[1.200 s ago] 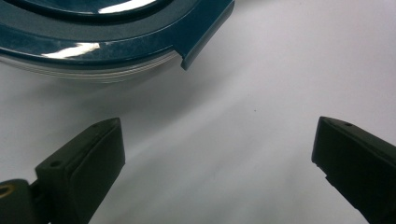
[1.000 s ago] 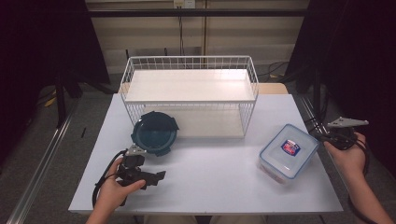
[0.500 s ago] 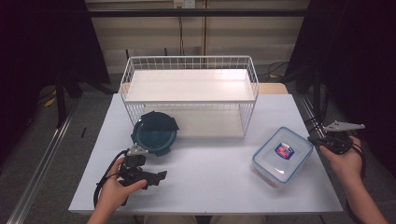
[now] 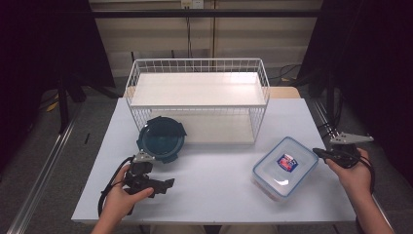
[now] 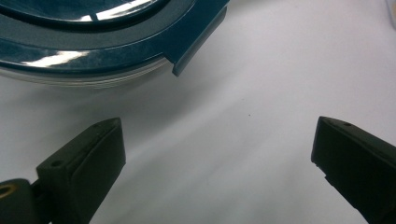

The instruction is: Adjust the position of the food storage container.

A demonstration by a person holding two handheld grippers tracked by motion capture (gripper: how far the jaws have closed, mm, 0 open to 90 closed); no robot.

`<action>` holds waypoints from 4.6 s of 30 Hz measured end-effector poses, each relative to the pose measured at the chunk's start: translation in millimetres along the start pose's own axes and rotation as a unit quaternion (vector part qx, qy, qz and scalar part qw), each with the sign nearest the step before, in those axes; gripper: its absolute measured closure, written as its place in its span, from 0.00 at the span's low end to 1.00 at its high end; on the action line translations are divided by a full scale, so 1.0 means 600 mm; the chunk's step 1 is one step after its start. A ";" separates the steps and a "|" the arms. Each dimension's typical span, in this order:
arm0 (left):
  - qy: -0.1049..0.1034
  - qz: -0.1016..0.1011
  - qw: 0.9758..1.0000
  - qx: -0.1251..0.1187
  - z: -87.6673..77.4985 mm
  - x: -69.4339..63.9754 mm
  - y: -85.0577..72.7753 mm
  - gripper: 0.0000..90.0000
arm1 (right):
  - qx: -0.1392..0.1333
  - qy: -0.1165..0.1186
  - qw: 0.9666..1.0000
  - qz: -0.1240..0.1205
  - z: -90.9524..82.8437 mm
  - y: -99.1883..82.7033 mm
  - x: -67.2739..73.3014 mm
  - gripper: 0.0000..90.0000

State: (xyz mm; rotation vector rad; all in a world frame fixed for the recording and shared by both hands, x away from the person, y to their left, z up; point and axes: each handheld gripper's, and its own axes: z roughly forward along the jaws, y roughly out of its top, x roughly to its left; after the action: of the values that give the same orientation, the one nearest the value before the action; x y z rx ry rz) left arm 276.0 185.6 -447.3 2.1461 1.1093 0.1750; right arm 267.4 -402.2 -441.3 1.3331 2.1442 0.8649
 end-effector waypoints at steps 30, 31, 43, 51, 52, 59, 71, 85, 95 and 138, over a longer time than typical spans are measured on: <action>-0.012 0.014 1.000 -0.001 0.022 -0.013 0.021 0.03 | 0.016 0.070 0.997 -0.032 -0.036 -0.055 0.066 1.00; -0.012 0.014 1.000 0.000 0.022 -0.013 0.021 0.03 | 0.018 0.073 0.997 -0.033 -0.033 -0.054 0.071 1.00; -0.008 0.014 1.000 0.004 0.016 -0.008 0.016 0.03 | 0.010 0.134 0.989 -0.068 -0.005 -0.029 0.122 1.00; -0.008 0.013 1.000 0.008 0.017 -0.009 0.017 0.03 | 0.008 0.176 0.981 -0.081 0.006 -0.028 0.155 1.00; -0.008 0.013 1.000 0.008 0.017 -0.009 0.017 0.03 | 0.007 0.182 0.980 -0.082 0.007 -0.027 0.161 1.00; -0.008 0.007 1.000 0.000 0.017 -0.010 0.015 0.03 | 0.005 0.171 0.982 -0.077 0.011 -0.029 0.155 1.00; -0.009 0.009 1.000 0.004 0.020 -0.008 0.017 0.03 | 0.006 0.082 0.995 -0.048 0.012 -0.026 0.082 1.00; -0.011 0.007 1.000 0.004 0.023 -0.006 0.018 0.03 | 0.009 0.039 0.997 -0.061 0.044 0.011 0.030 1.00; -0.015 0.003 1.000 0.001 0.022 -0.010 0.018 0.04 | -0.012 0.054 0.995 -0.085 0.058 0.024 0.037 1.00; -0.157 -0.072 0.985 -0.020 0.049 -0.078 0.031 0.07 | 0.008 0.151 0.980 -0.126 0.038 0.018 0.226 1.00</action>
State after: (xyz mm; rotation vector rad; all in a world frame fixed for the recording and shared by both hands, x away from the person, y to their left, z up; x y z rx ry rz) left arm 271.3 127.4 -448.5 1.9643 1.0570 -0.2003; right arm 232.6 -269.7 -457.5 0.9544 2.4883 0.9979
